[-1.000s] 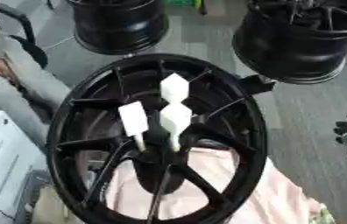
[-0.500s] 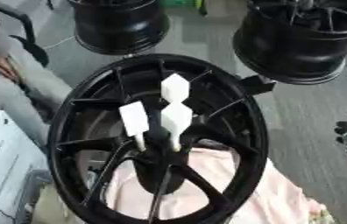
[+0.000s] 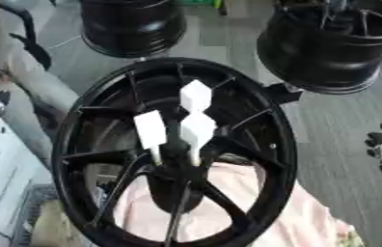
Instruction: Pull the pin out of the wheel hub.
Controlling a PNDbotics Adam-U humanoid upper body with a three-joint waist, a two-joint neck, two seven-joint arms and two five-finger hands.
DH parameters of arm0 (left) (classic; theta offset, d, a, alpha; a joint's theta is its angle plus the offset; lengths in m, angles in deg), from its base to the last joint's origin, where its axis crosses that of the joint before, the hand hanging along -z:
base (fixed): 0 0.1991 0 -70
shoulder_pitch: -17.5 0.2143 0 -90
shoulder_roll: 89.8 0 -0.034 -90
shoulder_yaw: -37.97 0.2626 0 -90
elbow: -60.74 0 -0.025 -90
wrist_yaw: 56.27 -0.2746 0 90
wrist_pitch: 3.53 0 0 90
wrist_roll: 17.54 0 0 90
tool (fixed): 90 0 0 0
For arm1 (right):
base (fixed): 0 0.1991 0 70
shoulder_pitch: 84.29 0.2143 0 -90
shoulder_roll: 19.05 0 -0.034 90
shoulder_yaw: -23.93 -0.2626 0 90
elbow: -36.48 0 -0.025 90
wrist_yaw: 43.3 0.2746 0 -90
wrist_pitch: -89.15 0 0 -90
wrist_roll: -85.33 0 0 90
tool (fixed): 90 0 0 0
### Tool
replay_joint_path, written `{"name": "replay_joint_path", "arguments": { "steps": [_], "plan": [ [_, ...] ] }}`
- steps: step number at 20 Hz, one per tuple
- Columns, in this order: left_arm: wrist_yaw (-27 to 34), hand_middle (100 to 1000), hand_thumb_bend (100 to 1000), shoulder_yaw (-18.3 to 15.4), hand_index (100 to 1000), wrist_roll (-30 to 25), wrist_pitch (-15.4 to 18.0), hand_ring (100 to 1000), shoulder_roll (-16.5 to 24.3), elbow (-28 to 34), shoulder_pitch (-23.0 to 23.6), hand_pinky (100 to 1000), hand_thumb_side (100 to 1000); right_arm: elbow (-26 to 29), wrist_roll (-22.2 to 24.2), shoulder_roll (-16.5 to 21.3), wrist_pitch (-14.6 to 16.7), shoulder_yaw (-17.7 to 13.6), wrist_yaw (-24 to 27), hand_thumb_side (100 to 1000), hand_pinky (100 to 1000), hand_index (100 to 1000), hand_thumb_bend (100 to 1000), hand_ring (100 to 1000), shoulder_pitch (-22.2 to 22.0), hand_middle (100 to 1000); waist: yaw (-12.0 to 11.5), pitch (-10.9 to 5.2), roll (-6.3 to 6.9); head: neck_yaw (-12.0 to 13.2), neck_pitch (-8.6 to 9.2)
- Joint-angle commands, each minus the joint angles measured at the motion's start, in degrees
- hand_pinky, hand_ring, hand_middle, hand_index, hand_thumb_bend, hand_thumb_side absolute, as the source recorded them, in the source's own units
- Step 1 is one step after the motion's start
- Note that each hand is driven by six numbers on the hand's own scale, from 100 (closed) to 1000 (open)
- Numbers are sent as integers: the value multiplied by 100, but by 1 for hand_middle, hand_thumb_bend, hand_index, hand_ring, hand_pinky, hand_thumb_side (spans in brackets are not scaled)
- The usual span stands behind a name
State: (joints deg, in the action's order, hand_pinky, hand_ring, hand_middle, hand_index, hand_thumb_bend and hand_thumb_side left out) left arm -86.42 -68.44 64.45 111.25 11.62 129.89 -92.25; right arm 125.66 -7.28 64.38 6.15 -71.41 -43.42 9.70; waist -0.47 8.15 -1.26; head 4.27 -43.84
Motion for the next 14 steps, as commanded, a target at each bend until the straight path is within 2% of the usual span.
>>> {"name": "replay_joint_path", "arguments": {
  "steps": [1, 7, 14],
  "plan": [
    [344, 729, 232, -89, 835, 221, -295, 707, -356, 615, 69, 785, 724, 83, -20, 54, 1, -60, 15, 497, 807, 894, 100, 800, 58, 734, -18, -52, 6, -10, -28],
    [953, 719, 204, -56, 827, 8, -904, 698, -1014, 1595, 396, 779, 711, 92, -16, 39, 4, -54, 20, 497, 807, 894, 100, 800, 74, 734, -36, -38, -17, 10, -28],
    [1733, 707, 200, -109, 819, -289, -1683, 686, -1251, 2264, 638, 774, 707, 96, -25, 40, 2, -58, 24, 497, 807, 894, 100, 800, 82, 734, -41, -20, -17, 23, -28]
  ]
}}
